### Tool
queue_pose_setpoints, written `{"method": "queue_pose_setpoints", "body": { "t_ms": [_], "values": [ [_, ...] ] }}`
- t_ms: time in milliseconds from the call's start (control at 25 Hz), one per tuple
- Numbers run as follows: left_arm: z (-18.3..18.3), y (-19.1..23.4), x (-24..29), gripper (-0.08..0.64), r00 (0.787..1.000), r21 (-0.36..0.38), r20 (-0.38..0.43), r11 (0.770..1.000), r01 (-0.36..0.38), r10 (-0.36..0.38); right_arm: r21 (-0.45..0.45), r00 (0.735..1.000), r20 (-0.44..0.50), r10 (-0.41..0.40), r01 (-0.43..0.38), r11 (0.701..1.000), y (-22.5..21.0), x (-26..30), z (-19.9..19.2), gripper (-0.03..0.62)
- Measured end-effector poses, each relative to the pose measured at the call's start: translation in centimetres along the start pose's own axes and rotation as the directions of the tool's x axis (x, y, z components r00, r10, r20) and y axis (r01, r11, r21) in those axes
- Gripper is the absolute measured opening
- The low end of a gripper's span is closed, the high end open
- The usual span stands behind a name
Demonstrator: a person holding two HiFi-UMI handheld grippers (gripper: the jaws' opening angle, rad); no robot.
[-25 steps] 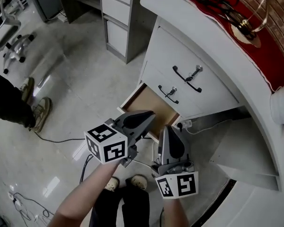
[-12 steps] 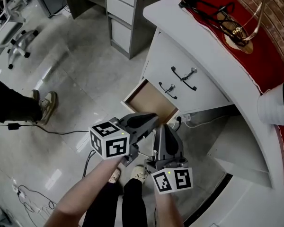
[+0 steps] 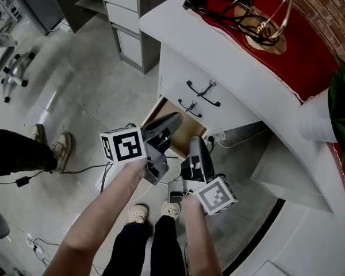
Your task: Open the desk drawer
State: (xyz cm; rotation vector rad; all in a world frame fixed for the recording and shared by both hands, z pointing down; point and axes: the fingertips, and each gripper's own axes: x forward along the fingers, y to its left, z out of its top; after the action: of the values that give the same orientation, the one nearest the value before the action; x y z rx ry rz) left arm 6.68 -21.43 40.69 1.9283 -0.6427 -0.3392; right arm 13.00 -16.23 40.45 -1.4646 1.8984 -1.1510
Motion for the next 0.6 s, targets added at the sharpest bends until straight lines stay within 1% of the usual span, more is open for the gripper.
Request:
{"method": "queue_pose_setpoints", "body": {
  "t_ms": [80, 120, 160, 240, 360, 480, 600],
  "values": [
    [1.1, 0.2, 0.8, 0.04, 1.0, -0.009, 0.018, 1.0, -0.011, 0.011, 0.079, 0.999, 0.024, 0.022, -0.024, 0.997, 0.1, 0.9, 0.8, 0.123],
    [1.3, 0.3, 1.3, 0.043, 1.0, -0.009, 0.012, 1.0, -0.017, 0.017, 0.098, 0.999, 0.029, 0.03, -0.033, 0.995, 0.1, 1.3, 1.2, 0.138],
    [1.3, 0.5, 1.8, 0.062, 1.0, -0.014, 0.002, 1.0, -0.022, 0.022, 0.109, 0.999, 0.033, 0.036, -0.04, 0.993, 0.1, 1.7, 1.6, 0.144],
    [1.5, 0.9, 2.9, 0.128, 1.0, -0.046, -0.008, 0.999, -0.02, 0.02, 0.12, 0.998, 0.049, 0.037, -0.042, 0.992, -0.3, 2.4, 2.5, 0.149],
    [2.4, 1.2, 4.3, 0.14, 1.0, -0.103, 0.011, 0.995, -0.002, 0.003, 0.145, 0.997, 0.081, -0.011, -0.001, 0.989, -1.9, 3.3, 3.8, 0.149],
    [2.9, 1.4, 5.5, 0.141, 1.0, -0.104, 0.016, 0.995, -0.006, 0.008, 0.211, 0.993, 0.098, -0.071, 0.049, 0.976, -3.7, 4.0, 4.5, 0.149],
    [3.6, 2.1, 6.2, 0.141, 0.999, -0.141, 0.037, 0.99, -0.023, 0.028, 0.249, 0.989, 0.108, -0.103, 0.073, 0.966, -4.7, 5.0, 5.1, 0.147]
  ]
}}
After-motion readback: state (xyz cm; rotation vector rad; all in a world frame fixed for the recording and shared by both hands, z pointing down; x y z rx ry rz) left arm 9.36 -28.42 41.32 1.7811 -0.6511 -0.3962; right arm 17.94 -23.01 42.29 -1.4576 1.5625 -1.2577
